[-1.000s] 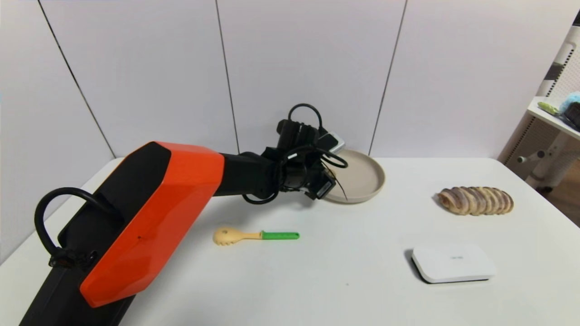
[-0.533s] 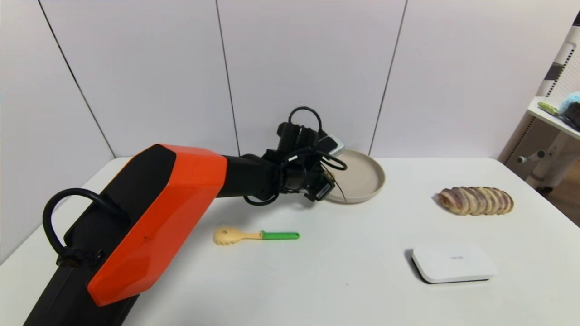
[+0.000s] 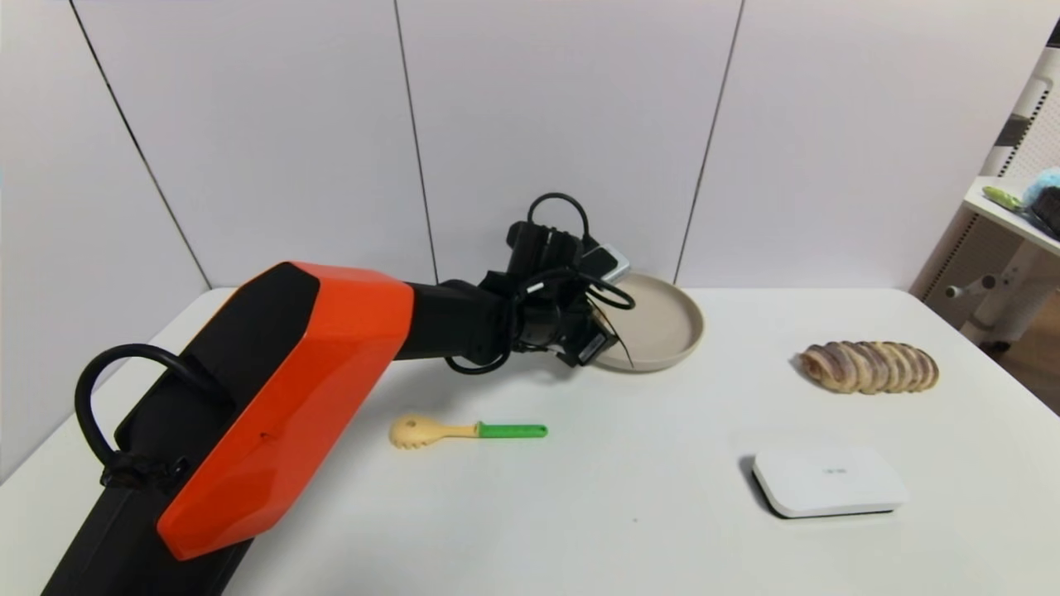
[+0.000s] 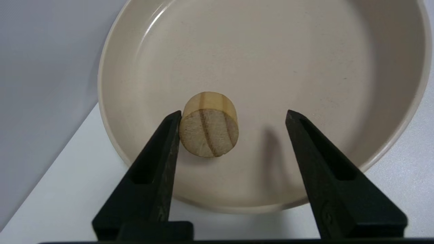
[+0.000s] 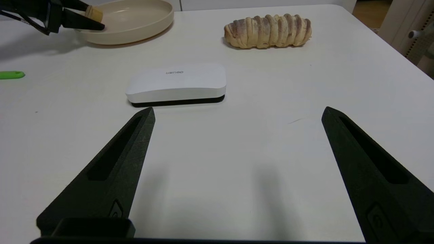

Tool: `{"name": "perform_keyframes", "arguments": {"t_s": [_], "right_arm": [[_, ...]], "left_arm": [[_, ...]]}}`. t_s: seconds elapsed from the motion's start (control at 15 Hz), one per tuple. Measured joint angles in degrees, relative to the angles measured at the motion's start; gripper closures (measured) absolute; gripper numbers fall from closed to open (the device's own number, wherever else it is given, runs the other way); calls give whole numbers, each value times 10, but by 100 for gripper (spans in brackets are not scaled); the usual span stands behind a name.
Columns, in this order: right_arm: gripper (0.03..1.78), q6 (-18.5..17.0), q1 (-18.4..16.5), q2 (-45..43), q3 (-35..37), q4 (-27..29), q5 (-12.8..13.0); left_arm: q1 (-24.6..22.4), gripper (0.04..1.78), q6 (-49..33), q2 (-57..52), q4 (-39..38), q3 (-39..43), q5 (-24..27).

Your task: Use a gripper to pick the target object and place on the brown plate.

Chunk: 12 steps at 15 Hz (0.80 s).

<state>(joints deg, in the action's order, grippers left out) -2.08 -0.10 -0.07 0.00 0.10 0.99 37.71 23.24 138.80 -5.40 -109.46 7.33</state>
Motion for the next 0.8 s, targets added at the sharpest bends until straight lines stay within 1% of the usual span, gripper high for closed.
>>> {"name": "perform_keyframes", "arguments": {"t_s": [0.2, 0.33, 0.67, 0.8], "right_arm": [[11, 0, 0, 0, 0, 0, 0], [11, 0, 0, 0, 0, 0, 0], [11, 0, 0, 0, 0, 0, 0], [11, 0, 0, 0, 0, 0, 0]], "left_arm": [[0, 48, 0, -11, 1, 2, 0], [-2, 40, 0, -15, 2, 3, 1], [-2, 27, 4, -32, 6, 6, 1], [-3, 23, 11, -63, 36, 18, 0]]}}
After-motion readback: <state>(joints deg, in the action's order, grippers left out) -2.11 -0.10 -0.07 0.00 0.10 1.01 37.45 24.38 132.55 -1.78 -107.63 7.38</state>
